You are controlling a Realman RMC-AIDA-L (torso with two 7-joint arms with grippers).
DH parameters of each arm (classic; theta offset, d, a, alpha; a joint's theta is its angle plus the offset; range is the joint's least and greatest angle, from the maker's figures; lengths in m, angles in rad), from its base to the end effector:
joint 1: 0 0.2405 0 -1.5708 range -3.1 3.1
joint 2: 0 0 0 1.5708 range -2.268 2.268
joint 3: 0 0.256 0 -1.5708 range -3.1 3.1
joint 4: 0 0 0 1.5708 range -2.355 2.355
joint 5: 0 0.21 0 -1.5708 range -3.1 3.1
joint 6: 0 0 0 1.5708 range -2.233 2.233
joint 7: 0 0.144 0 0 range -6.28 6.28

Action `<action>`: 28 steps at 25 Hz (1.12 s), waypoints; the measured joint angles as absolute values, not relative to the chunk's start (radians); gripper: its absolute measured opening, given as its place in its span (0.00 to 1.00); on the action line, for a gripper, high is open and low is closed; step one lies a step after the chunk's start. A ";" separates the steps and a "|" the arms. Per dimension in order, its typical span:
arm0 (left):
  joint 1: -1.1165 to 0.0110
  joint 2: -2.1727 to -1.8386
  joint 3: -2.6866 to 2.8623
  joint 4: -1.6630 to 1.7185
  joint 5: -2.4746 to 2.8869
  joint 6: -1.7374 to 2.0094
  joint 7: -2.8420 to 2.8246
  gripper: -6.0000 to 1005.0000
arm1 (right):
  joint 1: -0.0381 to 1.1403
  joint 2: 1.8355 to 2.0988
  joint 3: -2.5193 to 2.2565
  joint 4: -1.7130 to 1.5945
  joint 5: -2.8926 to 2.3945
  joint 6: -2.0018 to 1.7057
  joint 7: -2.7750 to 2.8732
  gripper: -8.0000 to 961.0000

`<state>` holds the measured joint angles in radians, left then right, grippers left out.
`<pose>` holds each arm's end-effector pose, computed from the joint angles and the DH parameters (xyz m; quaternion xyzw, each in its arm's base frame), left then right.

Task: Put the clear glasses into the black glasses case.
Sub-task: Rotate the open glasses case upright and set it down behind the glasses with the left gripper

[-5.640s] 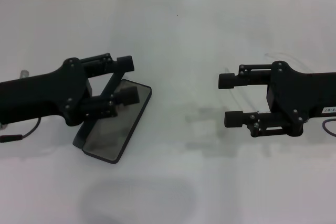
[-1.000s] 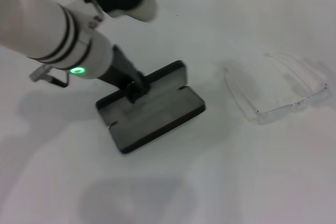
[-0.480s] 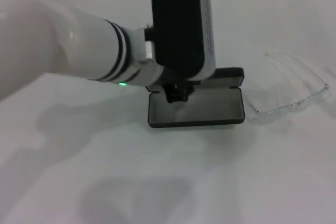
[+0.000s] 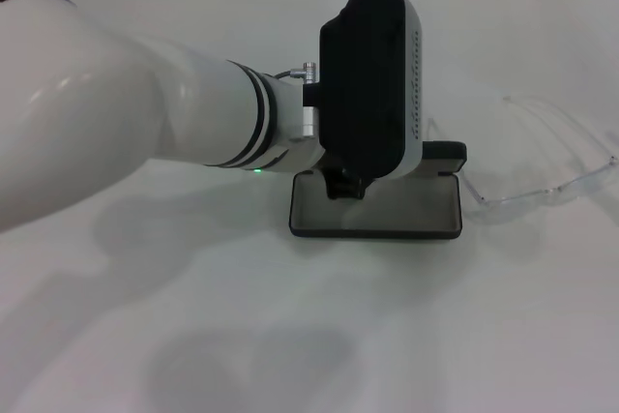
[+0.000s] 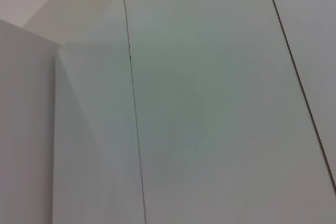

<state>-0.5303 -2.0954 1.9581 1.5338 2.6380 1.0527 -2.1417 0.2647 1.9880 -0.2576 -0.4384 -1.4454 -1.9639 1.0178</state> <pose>-0.0931 0.3255 -0.0867 -0.9542 0.1695 0.1403 0.2025 0.3220 0.2408 0.1235 -0.7356 0.1054 0.5283 0.4108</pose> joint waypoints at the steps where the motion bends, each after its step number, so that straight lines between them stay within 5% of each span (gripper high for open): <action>1: -0.529 -2.095 1.958 1.534 2.638 1.048 -2.142 0.21 | 0.265 1.988 -0.258 -0.438 -1.443 -1.964 1.019 0.70; 28: -0.489 -2.094 1.998 1.535 2.693 0.983 -2.129 0.23 | 0.264 1.986 -0.258 -0.439 -1.421 -1.976 1.022 0.70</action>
